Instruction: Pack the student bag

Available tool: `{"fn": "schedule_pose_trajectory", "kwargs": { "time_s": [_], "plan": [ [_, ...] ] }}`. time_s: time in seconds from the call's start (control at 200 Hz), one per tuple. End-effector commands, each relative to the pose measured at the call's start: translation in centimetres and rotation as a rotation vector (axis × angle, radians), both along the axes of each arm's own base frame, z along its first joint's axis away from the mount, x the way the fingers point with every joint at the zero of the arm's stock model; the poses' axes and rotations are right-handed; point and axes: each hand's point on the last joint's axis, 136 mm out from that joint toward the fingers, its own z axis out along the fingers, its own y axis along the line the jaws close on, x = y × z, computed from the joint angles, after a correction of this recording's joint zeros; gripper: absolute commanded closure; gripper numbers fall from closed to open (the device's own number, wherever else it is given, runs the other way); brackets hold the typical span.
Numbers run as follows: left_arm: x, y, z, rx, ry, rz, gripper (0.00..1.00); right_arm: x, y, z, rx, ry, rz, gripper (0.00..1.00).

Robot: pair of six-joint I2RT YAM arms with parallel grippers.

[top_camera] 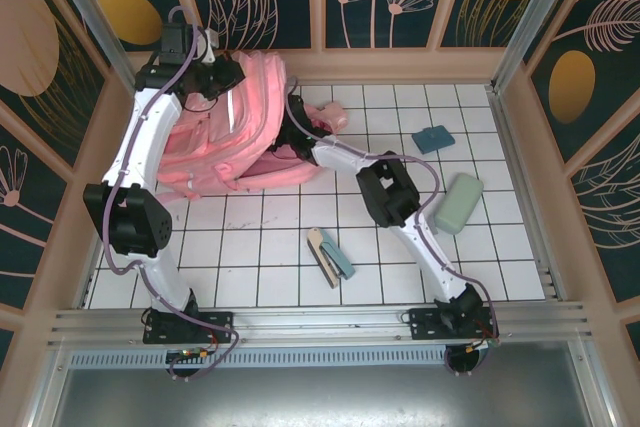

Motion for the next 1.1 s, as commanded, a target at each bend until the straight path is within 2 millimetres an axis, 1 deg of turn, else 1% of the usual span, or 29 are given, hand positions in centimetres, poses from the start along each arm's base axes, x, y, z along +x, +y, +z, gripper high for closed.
{"fn": "schedule_pose_trajectory", "kwargs": {
  "time_s": [0.0,0.115,0.205,0.235,0.31,0.365,0.44,0.505,0.61,0.72,0.861,1.021,1.096],
  "plan": [
    [-0.2,-0.5,7.5,-0.066,-0.237,-0.037,1.00,-0.4,-1.1,4.8,0.018,-0.089,0.008,0.41],
    [-0.1,-0.5,7.4,-0.067,-0.236,-0.038,1.00,-0.2,-1.7,3.9,0.009,-0.066,0.003,0.41],
    [-0.1,-0.5,7.3,-0.068,-0.234,-0.039,1.00,-0.2,-1.9,3.5,0.009,-0.056,-0.001,0.48],
    [-0.1,-0.5,7.3,-0.071,-0.234,-0.039,1.00,-0.1,-1.9,3.3,0.009,-0.056,-0.003,0.52],
    [0.0,-0.6,7.1,-0.080,-0.229,-0.043,1.00,-0.1,-1.6,2.9,0.015,-0.048,0.004,0.63],
    [0.0,-0.7,7.1,-0.081,-0.230,-0.044,1.00,0.1,-1.5,2.4,0.012,-0.036,0.004,0.64],
    [0.0,-0.7,7.0,-0.084,-0.227,-0.046,1.00,0.1,-1.3,1.1,-0.005,-0.016,0.004,0.65],
    [0.0,-0.8,7.0,-0.089,-0.228,-0.049,1.00,-0.1,-1.0,0.3,0.003,0.001,0.015,0.69],
    [-0.1,-0.9,6.9,-0.097,-0.227,-0.053,1.00,-0.3,0.1,-0.8,0.019,0.032,0.037,0.73],
    [-0.1,-1.0,7.0,-0.106,-0.226,-0.056,1.00,-0.4,1.0,-2.3,-0.004,0.059,0.049,0.74],
    [-0.3,-1.1,7.0,-0.115,-0.226,-0.061,1.00,-0.8,1.9,-3.6,0.011,0.085,0.063,0.74],
    [-0.3,-1.3,7.0,-0.134,-0.228,-0.066,1.00,-1.1,3.0,-3.9,0.045,0.096,0.098,0.74],
    [-0.2,-1.4,7.0,-0.144,-0.227,-0.068,1.00,-1.5,3.8,-3.4,0.091,0.101,0.125,0.74]
  ]
}}
